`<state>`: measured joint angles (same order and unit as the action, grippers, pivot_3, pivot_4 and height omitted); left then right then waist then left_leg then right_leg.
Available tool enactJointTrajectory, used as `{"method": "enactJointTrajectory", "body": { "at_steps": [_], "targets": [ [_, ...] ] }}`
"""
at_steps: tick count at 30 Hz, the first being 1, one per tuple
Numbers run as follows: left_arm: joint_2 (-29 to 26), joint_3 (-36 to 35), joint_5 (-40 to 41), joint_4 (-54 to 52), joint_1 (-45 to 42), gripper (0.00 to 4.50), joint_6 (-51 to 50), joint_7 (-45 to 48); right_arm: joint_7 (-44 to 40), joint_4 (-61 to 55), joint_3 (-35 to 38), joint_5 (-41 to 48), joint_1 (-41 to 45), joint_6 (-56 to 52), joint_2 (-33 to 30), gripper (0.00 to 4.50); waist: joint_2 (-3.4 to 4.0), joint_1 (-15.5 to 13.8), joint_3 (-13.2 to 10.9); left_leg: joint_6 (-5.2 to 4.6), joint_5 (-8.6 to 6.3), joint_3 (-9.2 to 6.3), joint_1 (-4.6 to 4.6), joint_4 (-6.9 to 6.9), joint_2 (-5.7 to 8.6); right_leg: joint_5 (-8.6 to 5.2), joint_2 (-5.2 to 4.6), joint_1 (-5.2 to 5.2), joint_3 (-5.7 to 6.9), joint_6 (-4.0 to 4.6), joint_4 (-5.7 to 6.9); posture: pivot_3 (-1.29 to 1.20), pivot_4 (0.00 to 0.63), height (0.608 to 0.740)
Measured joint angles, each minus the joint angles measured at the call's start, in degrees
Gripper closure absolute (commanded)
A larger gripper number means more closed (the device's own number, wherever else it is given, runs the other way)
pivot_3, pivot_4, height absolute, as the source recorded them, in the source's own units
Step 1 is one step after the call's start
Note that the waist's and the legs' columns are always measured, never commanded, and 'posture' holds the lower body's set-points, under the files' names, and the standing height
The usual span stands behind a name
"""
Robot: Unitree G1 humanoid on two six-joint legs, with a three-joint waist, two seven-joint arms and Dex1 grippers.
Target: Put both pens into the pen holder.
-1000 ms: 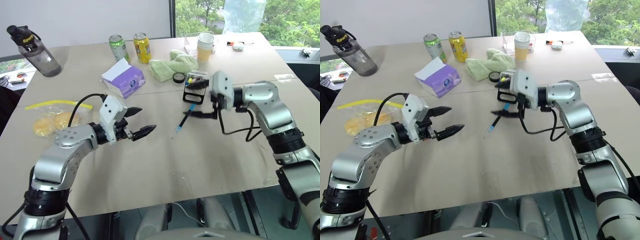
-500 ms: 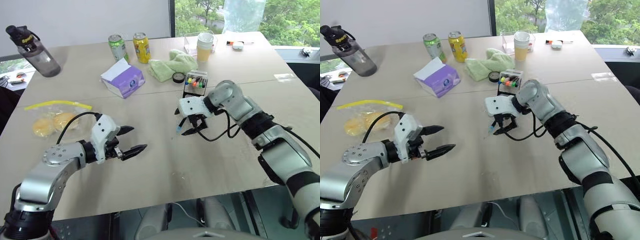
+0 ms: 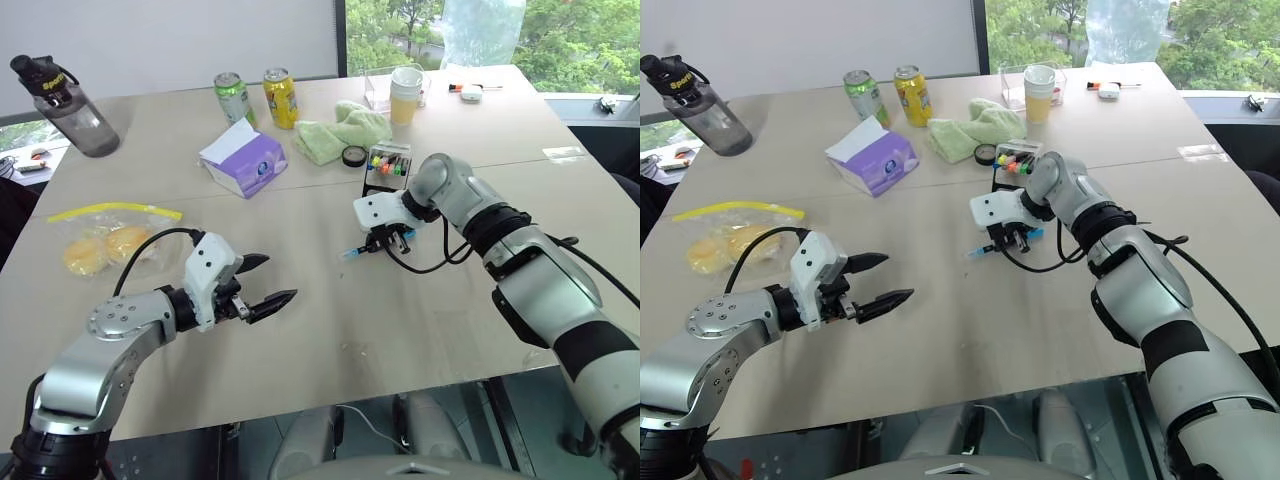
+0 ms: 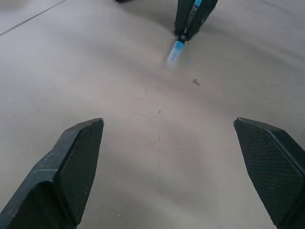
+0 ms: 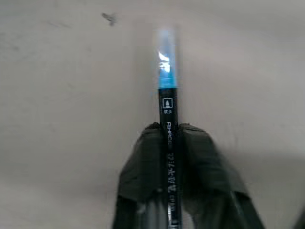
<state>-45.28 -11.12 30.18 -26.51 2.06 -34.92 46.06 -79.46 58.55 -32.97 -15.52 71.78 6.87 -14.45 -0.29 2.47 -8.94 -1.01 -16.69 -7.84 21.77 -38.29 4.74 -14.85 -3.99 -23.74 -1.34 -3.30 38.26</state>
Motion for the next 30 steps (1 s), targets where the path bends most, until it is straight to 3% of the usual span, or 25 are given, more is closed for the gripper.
{"method": "enactJointTrajectory", "body": {
  "at_steps": [8,13,18,25,29,30],
  "targets": [
    [1.42,0.04,1.03,0.09,-2.76,0.00,0.03,-0.41,-1.40,-3.61,3.53,1.56,-2.22,-4.85,0.31,4.46,0.00,0.03,0.00,0.00,0.00,0.00,0.07,0.02,0.00,0.00,-0.01,-0.04,0.01,0.00,-0.06,0.00,0.150,0.740],
    [9.26,-3.61,7.87,0.78,-5.81,0.00,-1.44,-4.49,-0.89,-14.28,10.45,8.21,-8.03,-10.34,0.56,4.46,0.00,-0.03,-0.01,0.00,0.00,-0.06,0.11,0.00,0.00,0.00,-0.03,-0.05,0.03,0.00,-0.07,0.00,0.150,0.740],
    [16.02,-7.50,14.97,3.07,-8.84,0.00,-3.44,-10.20,4.10,-31.41,16.77,14.77,-15.39,-21.13,-0.10,4.46,0.00,-0.17,0.00,0.00,0.00,-0.11,0.16,-0.06,0.01,0.00,-0.04,-0.05,0.06,0.00,-0.06,0.00,0.150,0.740],
    [21.68,-5.86,18.99,6.01,-17.04,0.00,-4.77,-15.37,15.13,-51.52,21.73,23.11,-20.88,-36.66,4.58,4.46,-0.03,-0.04,0.02,0.01,0.00,-0.10,0.14,-0.06,0.01,0.00,-0.04,-0.05,0.05,0.00,-0.02,0.00,0.150,0.740],
    [22.50,-4.28,19.67,7.32,-19.81,0.00,-4.81,-15.92,18.77,-56.67,21.48,25.07,-22.62,-40.88,5.02,4.46,-0.05,-0.11,0.03,0.00,0.01,-0.09,0.13,-0.07,0.04,0.00,-0.04,-0.04,0.07,0.00,-0.02,0.00,0.150,0.740],
    [22.57,-4.07,19.82,7.71,-20.28,0.25,-4.82,-15.95,19.58,-57.17,21.39,25.24,-22.95,-41.49,5.06,4.49,-0.05,-0.10,0.03,0.01,0.01,-0.09,0.13,-0.07,0.04,0.00,-0.04,-0.05,0.08,0.00,-0.02,0.00,0.150,0.740]
  ]
}}
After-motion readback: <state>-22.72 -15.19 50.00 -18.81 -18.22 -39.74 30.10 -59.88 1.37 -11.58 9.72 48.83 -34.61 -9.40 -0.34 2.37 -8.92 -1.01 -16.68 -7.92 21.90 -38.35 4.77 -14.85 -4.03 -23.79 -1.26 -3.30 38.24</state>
